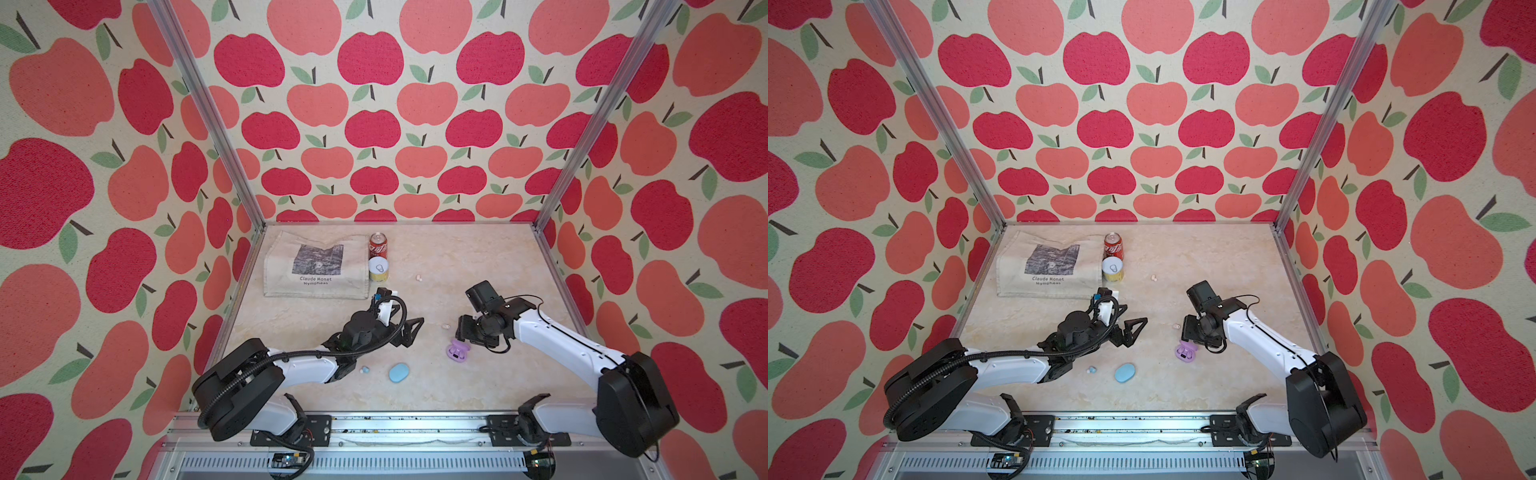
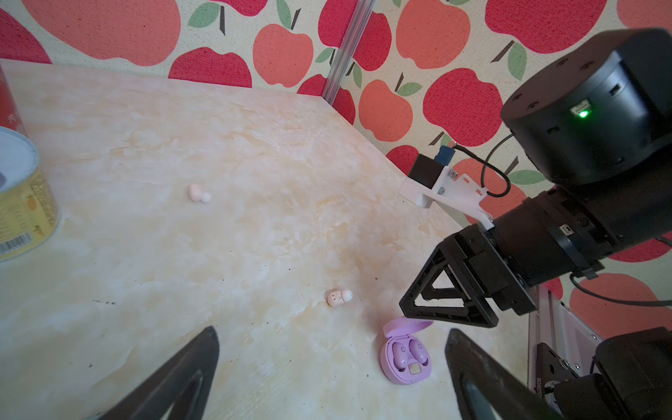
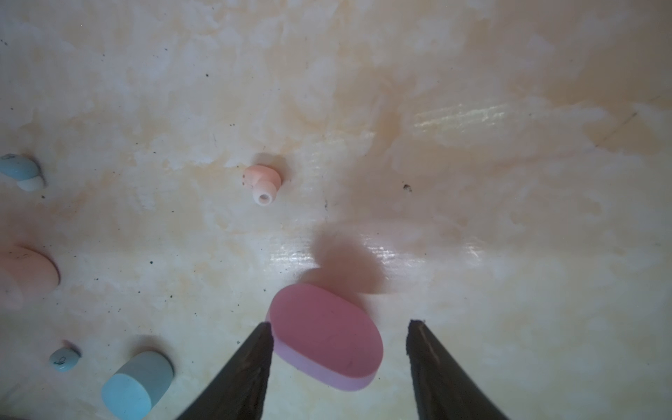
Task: Insert wireless bluetooth earbuds into charging case
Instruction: Close the charging case at the center of the table.
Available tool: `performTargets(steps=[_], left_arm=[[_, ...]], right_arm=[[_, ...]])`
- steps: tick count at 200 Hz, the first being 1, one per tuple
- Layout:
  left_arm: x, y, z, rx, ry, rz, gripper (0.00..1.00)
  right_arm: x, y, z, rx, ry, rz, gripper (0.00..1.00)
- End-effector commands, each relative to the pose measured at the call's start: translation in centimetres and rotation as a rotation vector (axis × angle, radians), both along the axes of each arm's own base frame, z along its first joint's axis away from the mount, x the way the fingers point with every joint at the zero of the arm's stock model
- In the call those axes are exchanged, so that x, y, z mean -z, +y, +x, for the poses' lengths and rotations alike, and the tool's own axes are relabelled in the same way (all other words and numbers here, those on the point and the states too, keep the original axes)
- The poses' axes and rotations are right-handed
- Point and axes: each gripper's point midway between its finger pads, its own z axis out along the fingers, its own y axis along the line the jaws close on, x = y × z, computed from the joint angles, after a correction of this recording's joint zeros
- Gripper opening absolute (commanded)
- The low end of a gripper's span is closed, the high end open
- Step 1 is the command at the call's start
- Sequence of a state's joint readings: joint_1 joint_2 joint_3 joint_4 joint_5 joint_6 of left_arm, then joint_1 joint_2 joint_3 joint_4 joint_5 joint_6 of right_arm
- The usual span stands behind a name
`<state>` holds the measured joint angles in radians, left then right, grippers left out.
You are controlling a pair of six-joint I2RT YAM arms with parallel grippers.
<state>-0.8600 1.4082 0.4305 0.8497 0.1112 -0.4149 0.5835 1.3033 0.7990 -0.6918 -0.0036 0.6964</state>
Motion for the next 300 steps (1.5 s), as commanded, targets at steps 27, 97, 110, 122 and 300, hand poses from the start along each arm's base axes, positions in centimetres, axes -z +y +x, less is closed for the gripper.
performTargets(steps=[27, 97, 110, 122, 300], left_arm=[[0.2, 0.1, 0.2, -0.016, 0.003, -0.006, 0.99], [0.3, -0.1, 0.2, -0.008, 0.007, 0.000, 0.99], [0.3, -0.3, 0.2, -0.003, 0.007, 0.000, 0.99], [0.4, -0.4, 0.2, 0.000, 0.010, 0.004, 0.99], [0.6, -0.7, 0.1, 0.020, 0.014, 0.011, 0.99]], right_arm=[[1.0, -0.2, -2.1, -0.039, 0.038, -0.038, 0.63], [-2.4, 0.0, -0.3, -0.051, -0.093, -0.015, 0.65], [-3.1, -0.5, 0.4, -0.042, -0.131, -0.031, 0.66], [-3.4, -1.2, 0.9, -0.028, -0.151, -0.046, 0.66], [2.0, -1.6, -1.8, -0.064, 0.012, -0.107, 0.62]])
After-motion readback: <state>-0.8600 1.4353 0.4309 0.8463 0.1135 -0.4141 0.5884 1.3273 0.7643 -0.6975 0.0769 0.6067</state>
